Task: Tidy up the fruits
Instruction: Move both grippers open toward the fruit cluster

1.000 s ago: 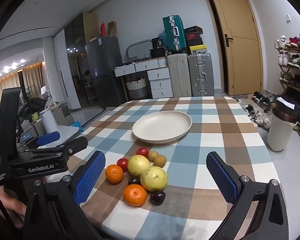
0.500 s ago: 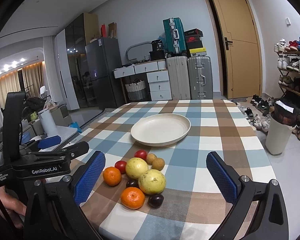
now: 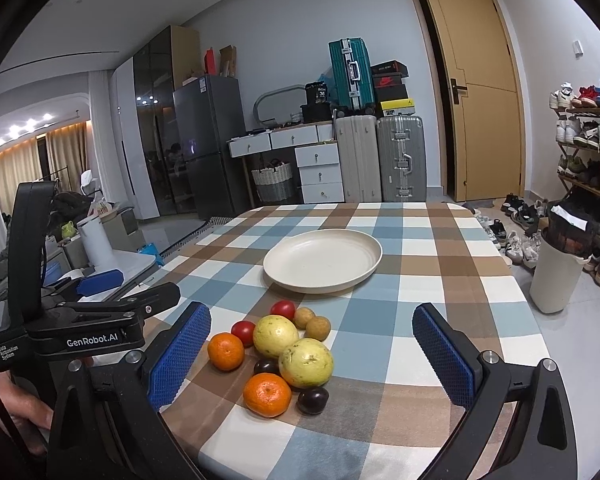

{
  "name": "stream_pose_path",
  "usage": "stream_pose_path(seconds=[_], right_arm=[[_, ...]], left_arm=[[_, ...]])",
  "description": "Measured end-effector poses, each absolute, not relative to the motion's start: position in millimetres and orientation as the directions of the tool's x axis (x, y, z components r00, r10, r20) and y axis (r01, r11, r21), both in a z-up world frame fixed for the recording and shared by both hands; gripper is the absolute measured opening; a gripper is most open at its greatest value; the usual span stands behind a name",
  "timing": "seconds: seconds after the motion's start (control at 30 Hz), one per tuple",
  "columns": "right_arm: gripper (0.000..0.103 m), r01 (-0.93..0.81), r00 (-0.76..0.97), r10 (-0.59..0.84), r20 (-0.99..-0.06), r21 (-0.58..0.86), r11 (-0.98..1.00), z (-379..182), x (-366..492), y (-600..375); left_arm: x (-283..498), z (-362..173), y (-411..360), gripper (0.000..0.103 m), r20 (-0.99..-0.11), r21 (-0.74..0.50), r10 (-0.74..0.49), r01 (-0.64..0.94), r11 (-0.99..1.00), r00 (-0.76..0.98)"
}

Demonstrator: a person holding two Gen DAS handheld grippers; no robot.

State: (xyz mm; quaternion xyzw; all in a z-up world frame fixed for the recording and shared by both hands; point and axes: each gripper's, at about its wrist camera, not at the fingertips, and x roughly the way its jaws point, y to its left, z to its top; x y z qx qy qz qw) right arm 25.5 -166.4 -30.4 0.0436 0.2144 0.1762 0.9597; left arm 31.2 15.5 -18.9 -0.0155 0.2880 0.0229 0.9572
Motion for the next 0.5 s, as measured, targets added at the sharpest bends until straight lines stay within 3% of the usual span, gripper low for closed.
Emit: stream_pose_path(seconds=[0.5], right_arm=[[0.103,-0.306,0.849,0.345,-0.4,0.161,0.938,-33,29,-171]], left_arm=[[34,-31,15,0.102,-0.573,-0.023,0.015,-0.035,0.999,0.819]])
